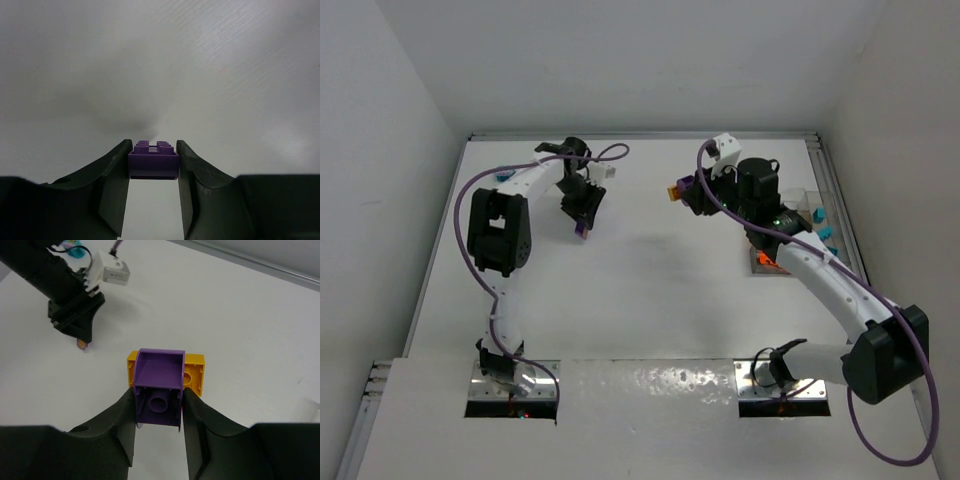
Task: Sort the legos into containers by color
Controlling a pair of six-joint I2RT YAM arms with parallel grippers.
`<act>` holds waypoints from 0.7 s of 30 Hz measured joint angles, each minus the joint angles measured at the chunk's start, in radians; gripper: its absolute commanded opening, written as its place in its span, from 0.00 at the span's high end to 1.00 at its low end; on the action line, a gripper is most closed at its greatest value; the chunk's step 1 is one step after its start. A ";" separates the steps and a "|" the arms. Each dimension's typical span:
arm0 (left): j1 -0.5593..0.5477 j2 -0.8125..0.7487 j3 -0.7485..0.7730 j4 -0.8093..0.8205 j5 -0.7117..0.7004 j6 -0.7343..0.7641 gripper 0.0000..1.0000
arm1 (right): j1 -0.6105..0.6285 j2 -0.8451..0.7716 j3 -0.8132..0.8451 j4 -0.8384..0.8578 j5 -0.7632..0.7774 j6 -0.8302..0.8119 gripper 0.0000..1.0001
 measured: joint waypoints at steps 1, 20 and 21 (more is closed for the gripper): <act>-0.002 -0.005 0.003 0.013 0.013 -0.007 1.00 | 0.000 -0.004 0.000 -0.006 0.014 -0.001 1.00; -0.217 0.063 0.434 0.412 0.088 -0.186 1.00 | 0.000 -0.225 0.065 -0.168 0.515 -0.046 1.00; -0.242 0.072 0.436 0.472 0.089 -0.204 1.00 | 0.000 -0.254 0.066 -0.177 0.552 -0.049 1.00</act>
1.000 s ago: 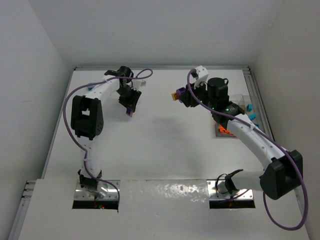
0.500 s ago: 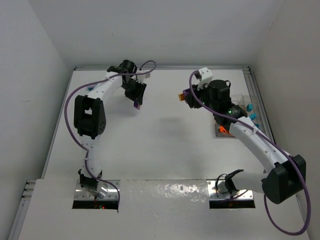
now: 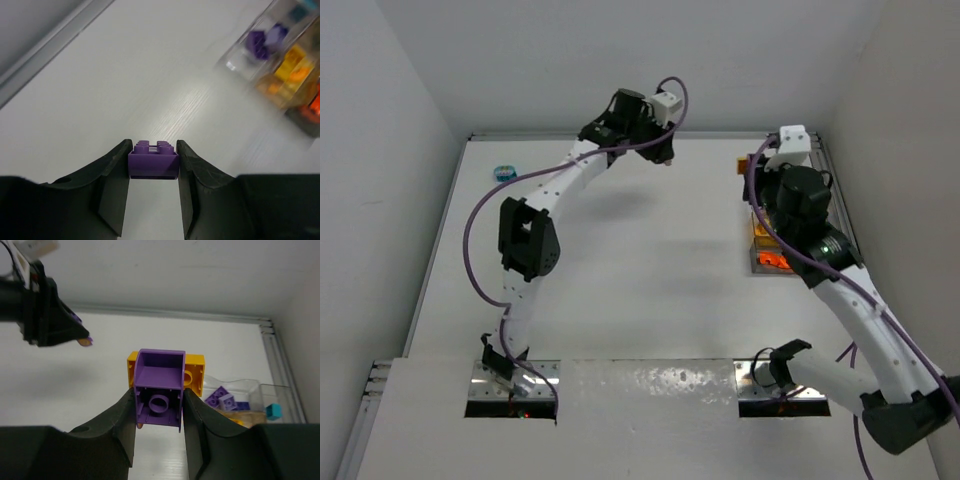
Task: Sort the legos into containers by color
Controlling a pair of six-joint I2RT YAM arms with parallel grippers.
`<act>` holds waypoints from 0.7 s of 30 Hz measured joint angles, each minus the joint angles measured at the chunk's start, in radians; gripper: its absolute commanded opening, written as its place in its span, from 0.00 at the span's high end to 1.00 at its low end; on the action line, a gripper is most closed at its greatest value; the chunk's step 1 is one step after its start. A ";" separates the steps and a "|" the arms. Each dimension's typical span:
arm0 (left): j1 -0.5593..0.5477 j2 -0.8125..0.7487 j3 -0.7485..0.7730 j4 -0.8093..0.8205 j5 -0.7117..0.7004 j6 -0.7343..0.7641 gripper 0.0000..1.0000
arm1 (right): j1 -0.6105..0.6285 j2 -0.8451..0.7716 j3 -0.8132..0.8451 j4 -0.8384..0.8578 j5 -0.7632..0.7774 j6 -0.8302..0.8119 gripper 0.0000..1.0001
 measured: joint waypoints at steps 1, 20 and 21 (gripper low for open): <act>-0.024 0.010 0.001 0.059 0.002 -0.017 1.00 | -0.001 -0.034 0.000 -0.003 0.018 -0.003 1.00; -0.286 0.457 0.174 0.917 -0.074 -0.428 1.00 | -0.001 -0.235 0.026 -0.249 0.180 0.064 1.00; -0.286 0.472 0.175 0.938 -0.082 -0.441 1.00 | -0.001 -0.233 0.024 -0.258 0.182 0.069 1.00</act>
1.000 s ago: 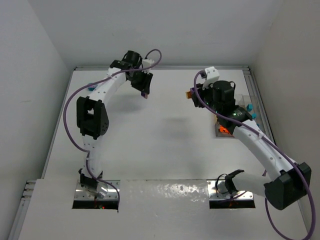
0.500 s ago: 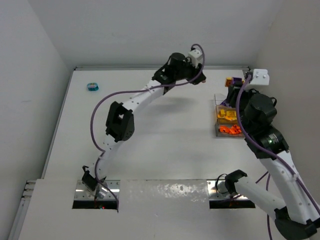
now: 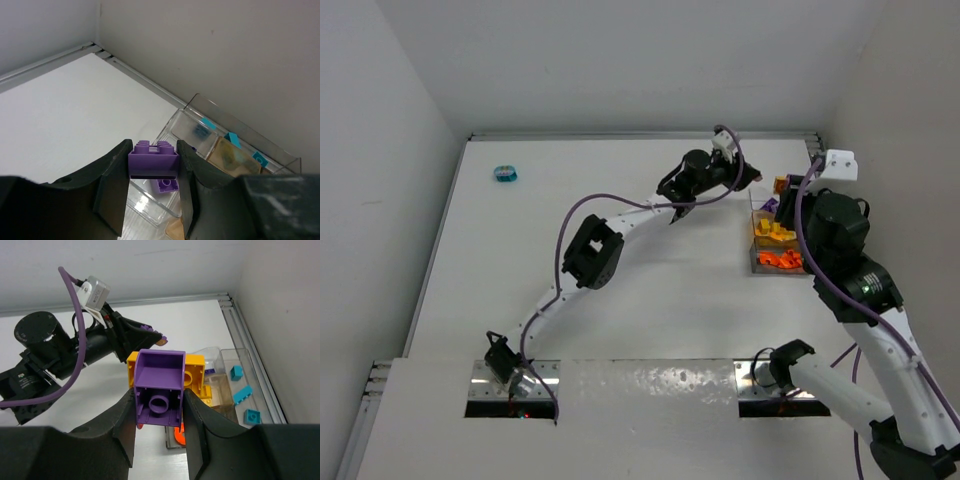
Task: Sort the legos into containers by color
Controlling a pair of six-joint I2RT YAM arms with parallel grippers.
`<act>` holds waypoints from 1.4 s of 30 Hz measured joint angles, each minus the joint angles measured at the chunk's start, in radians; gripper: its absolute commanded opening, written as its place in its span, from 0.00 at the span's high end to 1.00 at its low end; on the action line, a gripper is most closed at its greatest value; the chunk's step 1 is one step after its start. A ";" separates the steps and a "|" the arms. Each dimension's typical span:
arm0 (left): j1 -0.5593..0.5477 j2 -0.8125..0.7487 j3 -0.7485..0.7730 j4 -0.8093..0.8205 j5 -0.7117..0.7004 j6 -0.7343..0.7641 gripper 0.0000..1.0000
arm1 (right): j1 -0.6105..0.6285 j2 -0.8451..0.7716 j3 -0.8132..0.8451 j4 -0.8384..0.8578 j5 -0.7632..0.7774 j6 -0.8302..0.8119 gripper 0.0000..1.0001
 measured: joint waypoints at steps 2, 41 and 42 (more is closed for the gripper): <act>0.000 0.029 0.003 0.035 -0.008 -0.020 1.00 | 0.000 0.003 -0.006 -0.007 0.002 0.006 1.00; -0.074 0.129 0.048 0.111 -0.070 -0.078 0.27 | 0.000 -0.005 -0.043 -0.064 0.015 -0.024 1.00; -0.074 0.122 0.048 0.100 -0.062 -0.063 0.31 | 0.000 0.006 -0.029 -0.074 0.015 -0.024 1.00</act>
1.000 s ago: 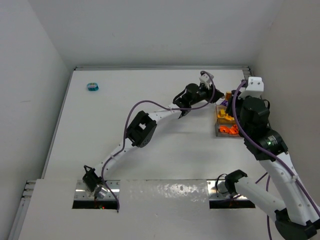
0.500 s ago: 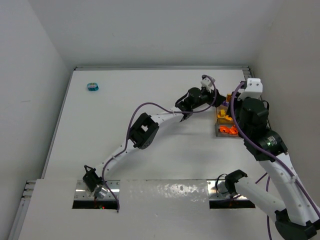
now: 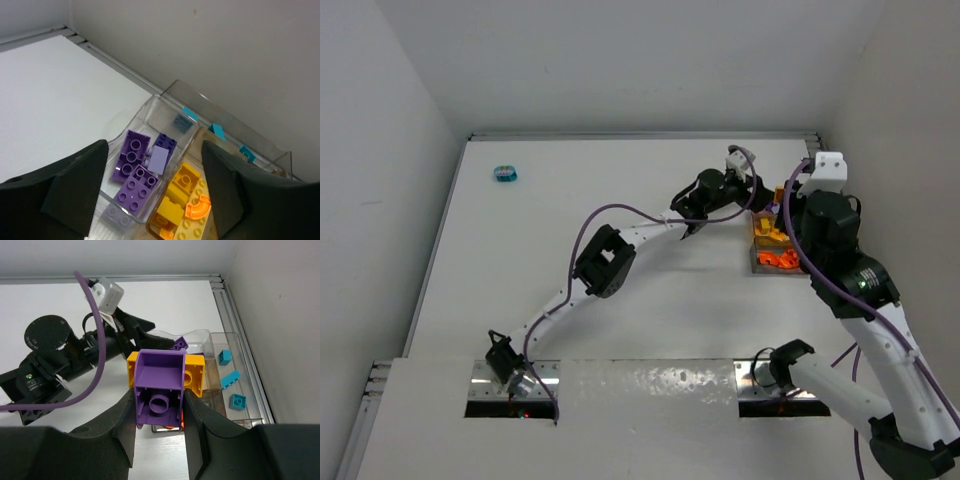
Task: Sort the legos into containers by color
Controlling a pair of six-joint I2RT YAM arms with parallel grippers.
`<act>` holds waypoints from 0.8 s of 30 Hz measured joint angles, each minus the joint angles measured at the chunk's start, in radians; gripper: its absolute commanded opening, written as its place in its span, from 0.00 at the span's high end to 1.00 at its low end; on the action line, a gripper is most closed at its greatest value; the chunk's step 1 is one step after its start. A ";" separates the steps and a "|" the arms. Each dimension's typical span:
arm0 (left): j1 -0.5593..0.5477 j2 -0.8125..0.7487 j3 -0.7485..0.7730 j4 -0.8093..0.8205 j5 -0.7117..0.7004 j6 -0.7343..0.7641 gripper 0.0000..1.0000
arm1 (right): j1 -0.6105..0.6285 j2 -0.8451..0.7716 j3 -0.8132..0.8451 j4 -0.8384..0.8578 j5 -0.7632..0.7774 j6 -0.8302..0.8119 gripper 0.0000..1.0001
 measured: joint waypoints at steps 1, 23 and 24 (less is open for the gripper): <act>0.000 -0.009 0.000 -0.017 0.010 0.017 0.33 | 0.000 0.014 0.019 -0.011 0.000 0.001 1.00; 0.332 -1.143 -0.926 -0.855 0.438 1.466 0.37 | 0.000 0.176 0.083 0.065 -0.307 0.203 1.00; 0.326 -1.221 -1.028 -0.814 0.452 1.503 0.36 | 0.000 0.188 0.077 0.085 -0.338 0.215 1.00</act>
